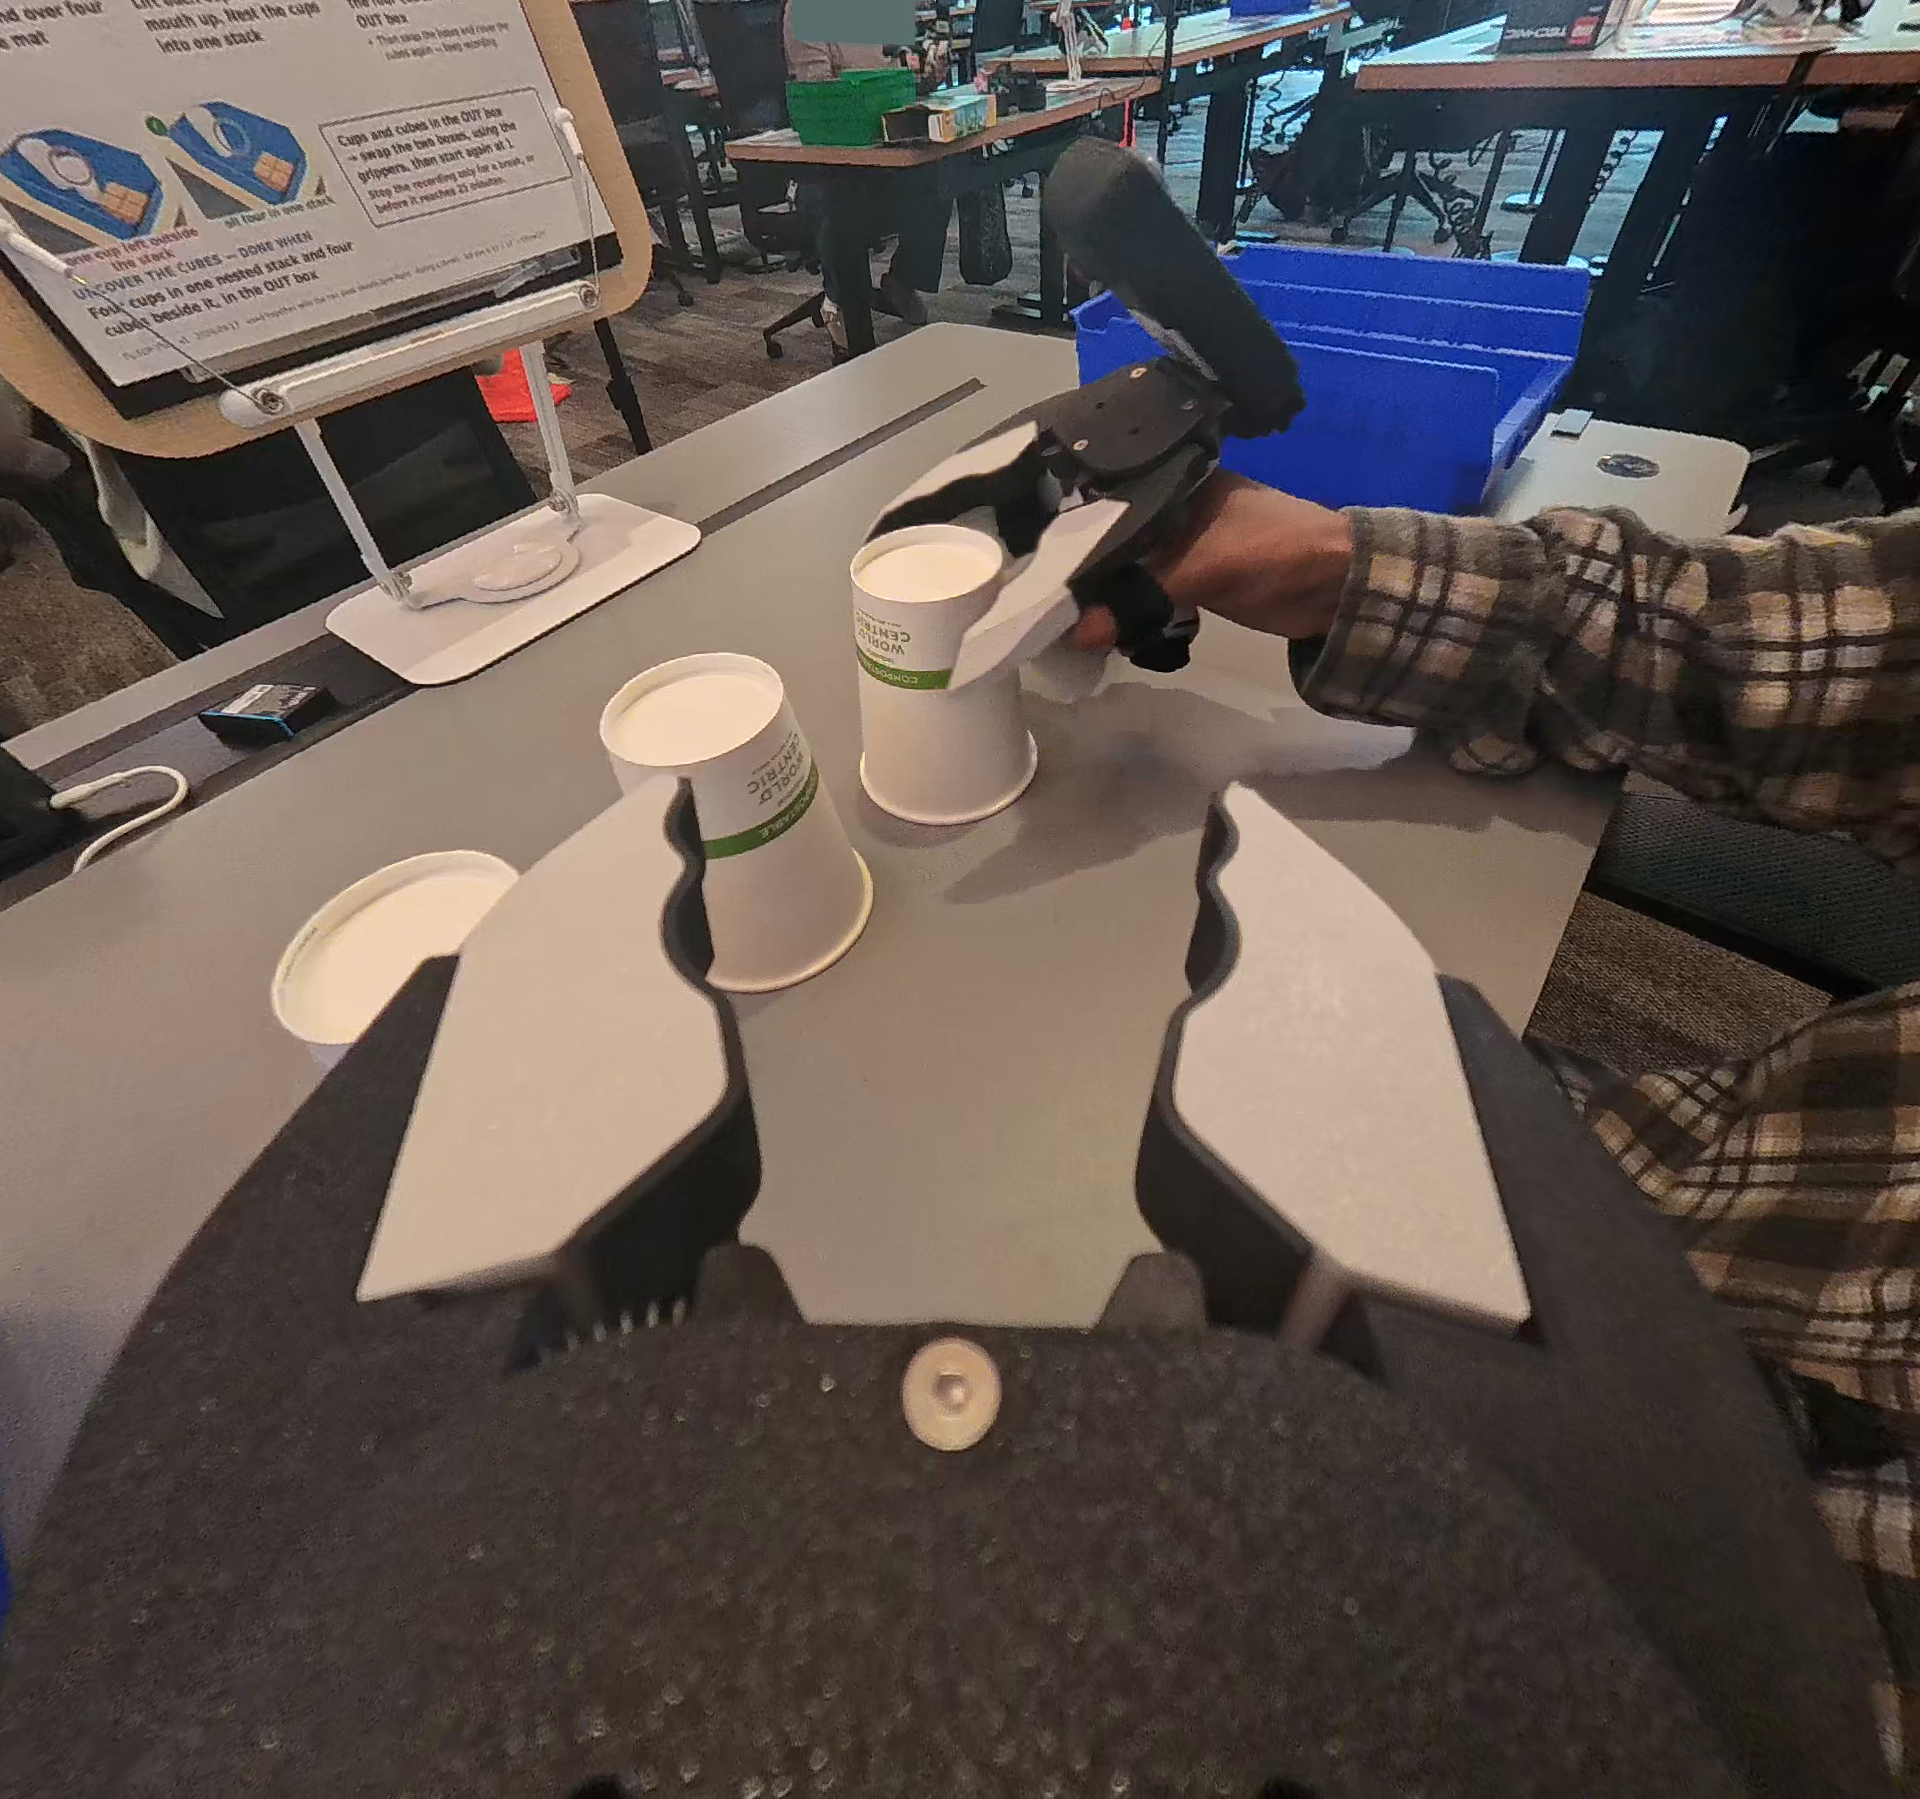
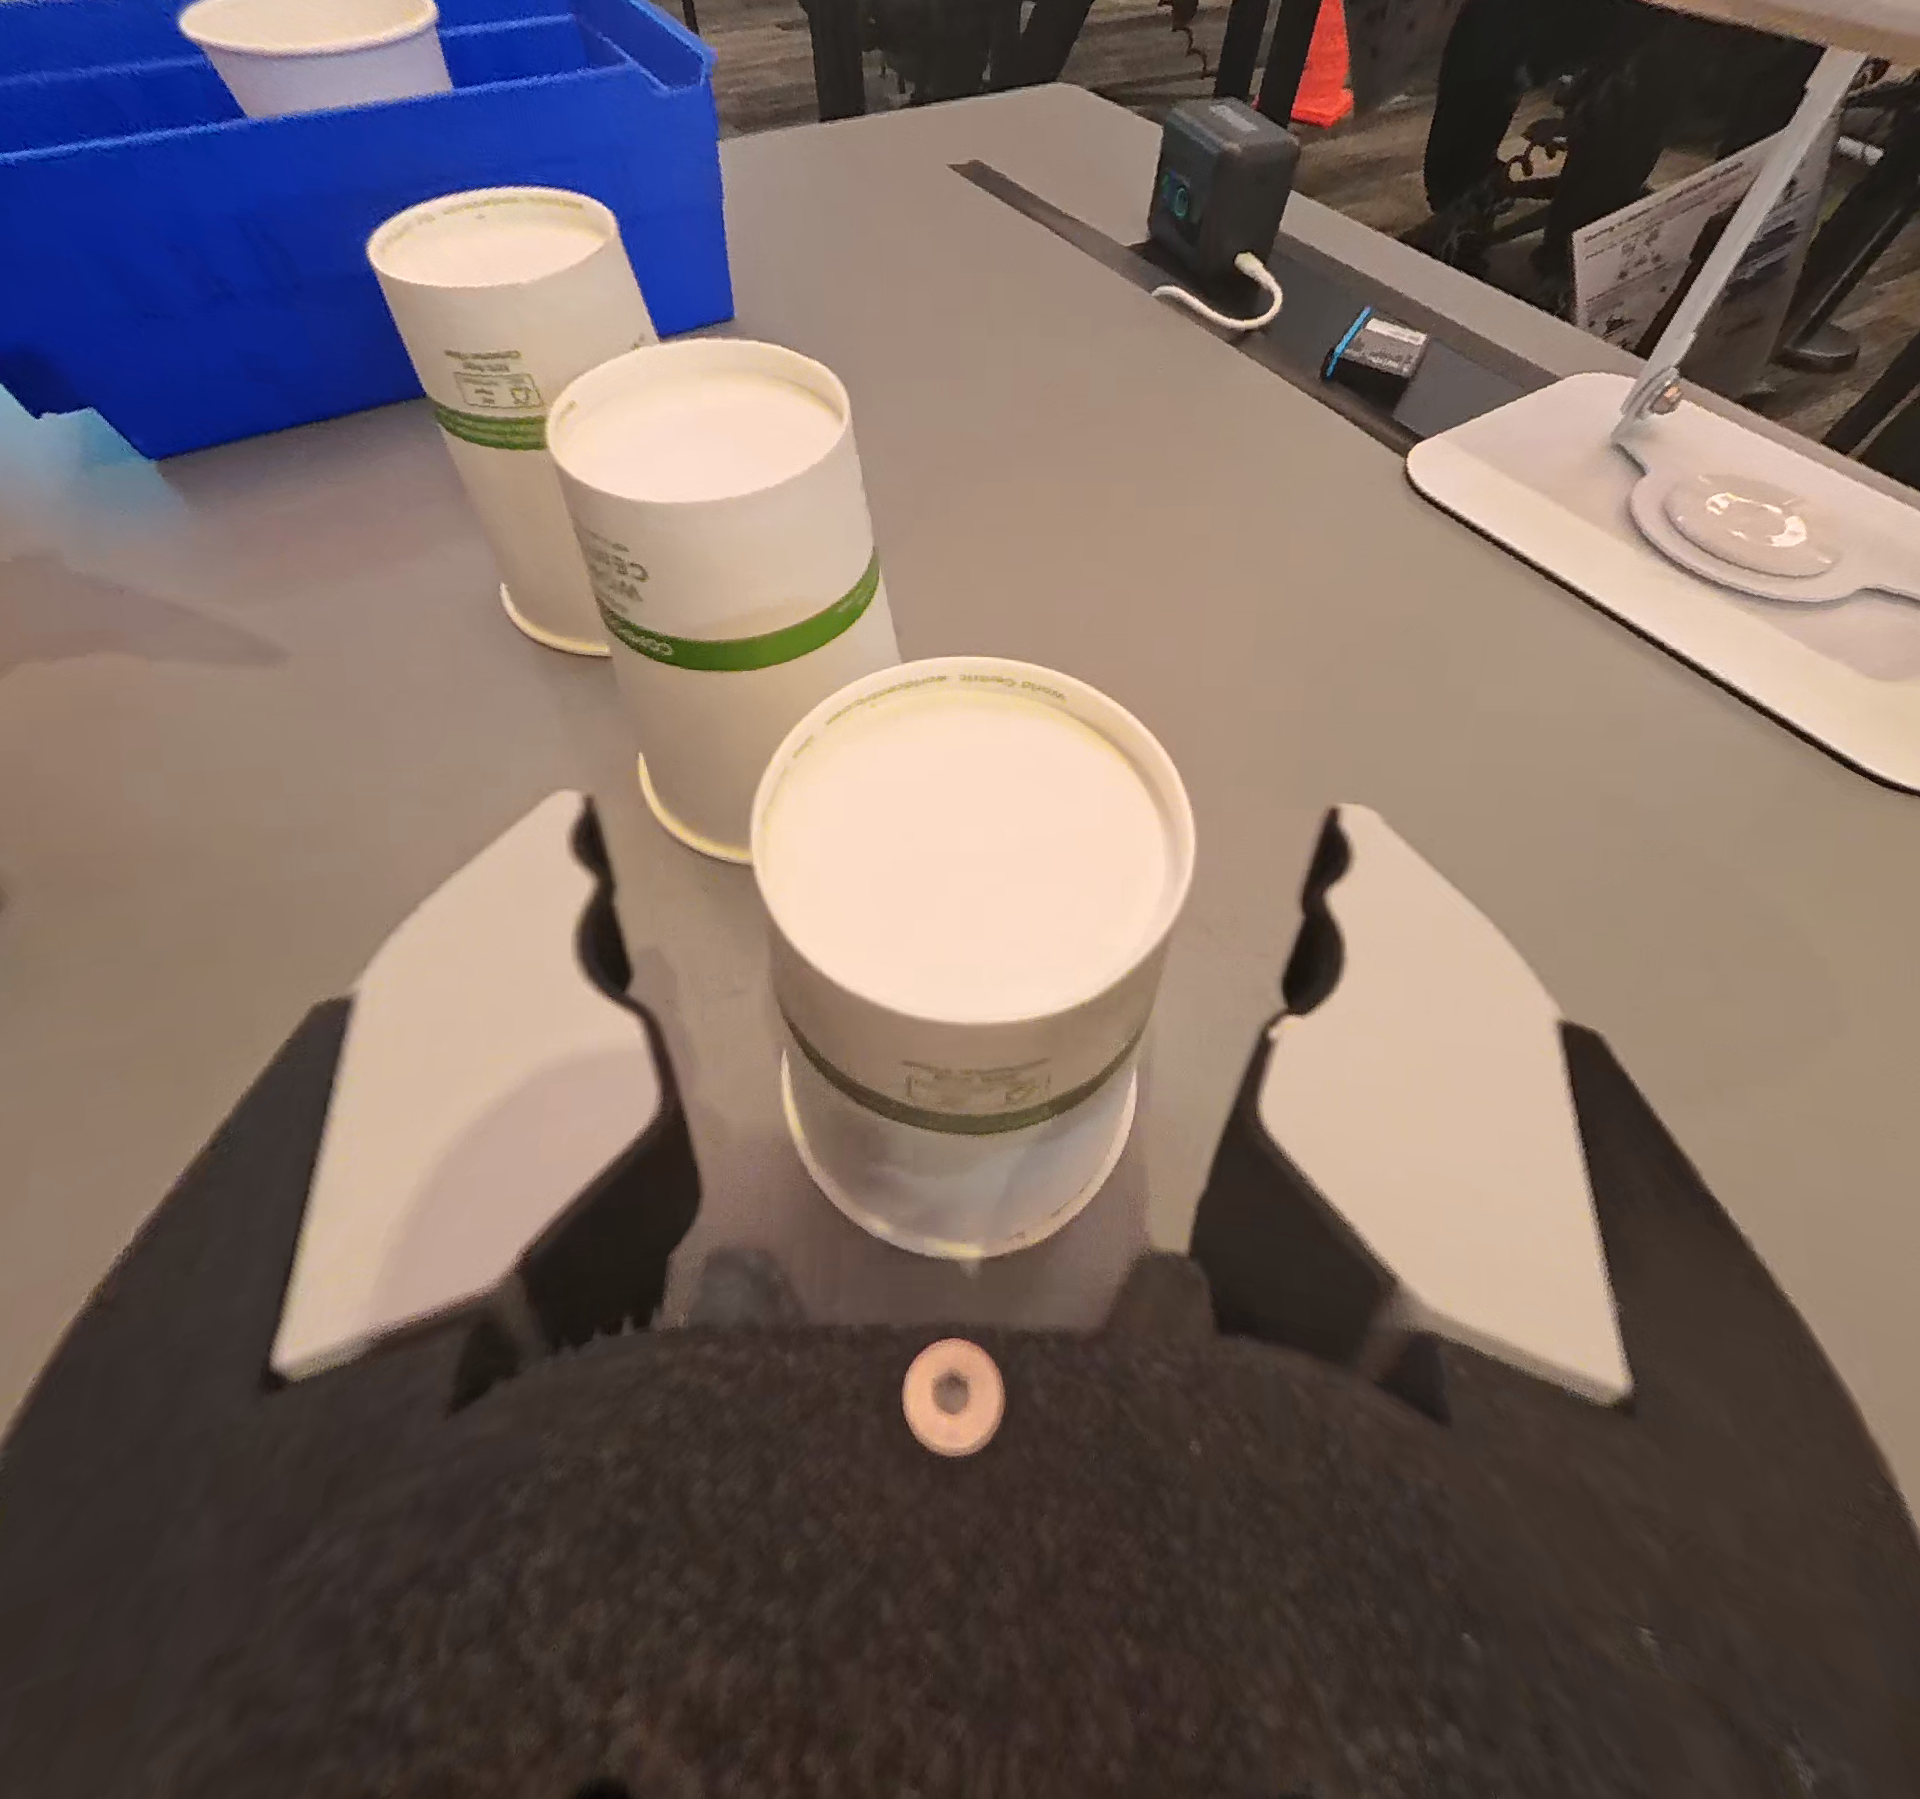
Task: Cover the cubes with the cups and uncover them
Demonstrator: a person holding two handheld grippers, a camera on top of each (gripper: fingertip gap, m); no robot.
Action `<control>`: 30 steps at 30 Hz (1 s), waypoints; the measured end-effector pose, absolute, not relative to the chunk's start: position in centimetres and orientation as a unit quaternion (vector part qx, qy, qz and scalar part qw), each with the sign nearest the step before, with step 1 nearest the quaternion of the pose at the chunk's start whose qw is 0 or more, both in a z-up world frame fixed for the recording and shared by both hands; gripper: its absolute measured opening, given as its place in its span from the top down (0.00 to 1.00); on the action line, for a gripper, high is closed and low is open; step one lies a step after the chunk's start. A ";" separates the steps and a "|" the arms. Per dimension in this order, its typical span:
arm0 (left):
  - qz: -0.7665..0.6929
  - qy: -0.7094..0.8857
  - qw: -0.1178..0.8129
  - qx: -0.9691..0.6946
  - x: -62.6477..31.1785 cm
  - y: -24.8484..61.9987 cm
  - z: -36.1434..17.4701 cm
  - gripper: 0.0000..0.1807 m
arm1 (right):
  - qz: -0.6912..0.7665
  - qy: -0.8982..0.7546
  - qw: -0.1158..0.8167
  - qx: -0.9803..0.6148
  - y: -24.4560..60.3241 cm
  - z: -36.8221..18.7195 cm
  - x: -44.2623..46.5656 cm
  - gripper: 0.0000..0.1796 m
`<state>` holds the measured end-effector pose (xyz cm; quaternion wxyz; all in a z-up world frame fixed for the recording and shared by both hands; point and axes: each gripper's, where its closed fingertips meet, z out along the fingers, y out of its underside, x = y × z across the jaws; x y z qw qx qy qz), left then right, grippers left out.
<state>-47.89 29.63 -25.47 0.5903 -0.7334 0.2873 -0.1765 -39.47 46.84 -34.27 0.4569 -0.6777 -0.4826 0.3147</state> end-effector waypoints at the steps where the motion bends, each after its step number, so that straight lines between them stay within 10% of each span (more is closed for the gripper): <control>1: -0.175 0.285 0.591 -0.734 -48.0 29.7 -25.4 0.50 | 0.315 -0.482 0.461 -0.675 46.7 -34.0 -39.4 0.27; 15: 0.039 0.214 0.541 -0.812 -67.3 30.0 -20.7 0.54 | 0.349 -0.522 0.479 -0.614 38.5 -29.4 -31.6 0.19; 30: 0.144 0.313 0.228 -0.911 -79.0 31.8 -33.3 0.65 | 0.370 -0.480 0.476 -0.637 34.4 -31.2 -24.9 0.22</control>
